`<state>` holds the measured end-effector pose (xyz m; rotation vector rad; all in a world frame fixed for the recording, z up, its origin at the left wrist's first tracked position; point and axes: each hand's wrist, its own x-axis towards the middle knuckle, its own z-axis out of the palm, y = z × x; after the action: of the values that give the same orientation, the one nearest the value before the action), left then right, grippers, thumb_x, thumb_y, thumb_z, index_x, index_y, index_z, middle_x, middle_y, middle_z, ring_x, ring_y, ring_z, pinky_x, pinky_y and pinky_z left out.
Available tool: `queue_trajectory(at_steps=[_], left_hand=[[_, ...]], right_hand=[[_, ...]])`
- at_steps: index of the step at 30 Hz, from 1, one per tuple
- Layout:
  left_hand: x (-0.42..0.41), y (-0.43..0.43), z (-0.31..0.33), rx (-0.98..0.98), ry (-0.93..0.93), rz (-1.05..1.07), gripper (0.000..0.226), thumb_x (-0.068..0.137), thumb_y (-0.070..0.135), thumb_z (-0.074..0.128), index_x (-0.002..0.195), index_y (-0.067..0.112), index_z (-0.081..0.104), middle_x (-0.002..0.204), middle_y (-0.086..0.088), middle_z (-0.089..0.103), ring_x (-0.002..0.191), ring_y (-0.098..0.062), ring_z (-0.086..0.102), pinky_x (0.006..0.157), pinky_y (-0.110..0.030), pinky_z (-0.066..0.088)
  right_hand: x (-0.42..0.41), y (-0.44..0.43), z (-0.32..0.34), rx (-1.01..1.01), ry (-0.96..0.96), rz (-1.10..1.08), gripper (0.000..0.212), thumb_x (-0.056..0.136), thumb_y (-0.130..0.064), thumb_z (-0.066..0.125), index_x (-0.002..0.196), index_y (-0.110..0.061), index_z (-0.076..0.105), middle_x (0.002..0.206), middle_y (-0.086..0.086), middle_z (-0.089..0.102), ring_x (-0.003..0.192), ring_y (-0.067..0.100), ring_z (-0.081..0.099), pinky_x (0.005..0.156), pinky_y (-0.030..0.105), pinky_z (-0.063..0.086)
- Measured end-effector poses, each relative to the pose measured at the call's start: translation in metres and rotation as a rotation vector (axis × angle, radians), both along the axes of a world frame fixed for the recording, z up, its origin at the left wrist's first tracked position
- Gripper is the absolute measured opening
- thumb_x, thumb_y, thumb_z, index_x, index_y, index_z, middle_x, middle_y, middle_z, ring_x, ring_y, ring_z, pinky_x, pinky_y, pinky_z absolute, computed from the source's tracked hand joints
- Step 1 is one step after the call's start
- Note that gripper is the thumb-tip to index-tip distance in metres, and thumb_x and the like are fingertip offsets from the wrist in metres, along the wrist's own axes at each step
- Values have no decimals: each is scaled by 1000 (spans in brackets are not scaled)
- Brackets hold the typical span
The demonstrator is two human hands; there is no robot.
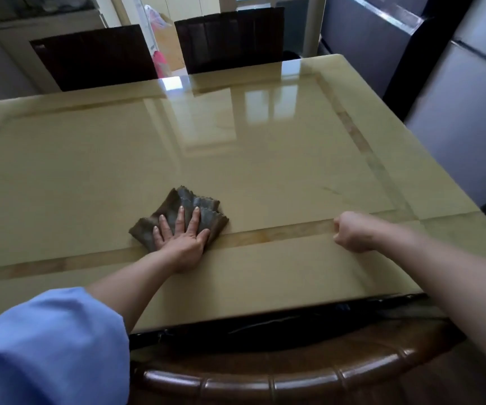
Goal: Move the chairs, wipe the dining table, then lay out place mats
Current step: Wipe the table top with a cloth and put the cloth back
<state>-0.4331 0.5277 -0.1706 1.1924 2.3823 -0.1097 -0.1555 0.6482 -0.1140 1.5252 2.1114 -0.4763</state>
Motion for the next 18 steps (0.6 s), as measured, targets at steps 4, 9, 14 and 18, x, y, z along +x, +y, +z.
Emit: queue_trajectory(at_steps=[4, 9, 14, 18], left_hand=[[73, 64, 0, 41, -13, -146, 58, 98, 51, 18, 147, 42, -9, 158, 6, -21, 142, -35, -26, 115, -50, -17], [193, 142, 0, 111, -83, -442, 58, 96, 50, 24, 149, 42, 1, 160, 7, -11, 144, -35, -22, 116, -49, -16], [216, 144, 0, 118, -71, -605, 56, 98, 48, 24, 149, 40, 2, 160, 10, -6, 146, -27, -18, 117, -44, -13], [174, 87, 9, 47, -55, -708, 56, 99, 49, 23, 149, 41, 0, 160, 12, -10, 146, -23, -20, 118, -41, -12]], right_hand=[[54, 19, 1, 25, -97, 36, 38, 92, -19, 52, 128, -7, 56, 135, 12, 56, 121, 25, 57, 98, 24, 47], [81, 26, -7, -123, 47, 44, 65, 96, -19, 47, 152, -15, 14, 162, 0, 1, 147, 17, 18, 114, 21, 19], [76, 32, -9, -60, 30, 25, 53, 96, -17, 45, 148, -17, 32, 157, 2, 25, 141, 21, 34, 113, 24, 29], [64, 20, -7, 0, -41, 59, 42, 91, -14, 49, 133, -12, 53, 140, 10, 52, 124, 26, 54, 101, 25, 44]])
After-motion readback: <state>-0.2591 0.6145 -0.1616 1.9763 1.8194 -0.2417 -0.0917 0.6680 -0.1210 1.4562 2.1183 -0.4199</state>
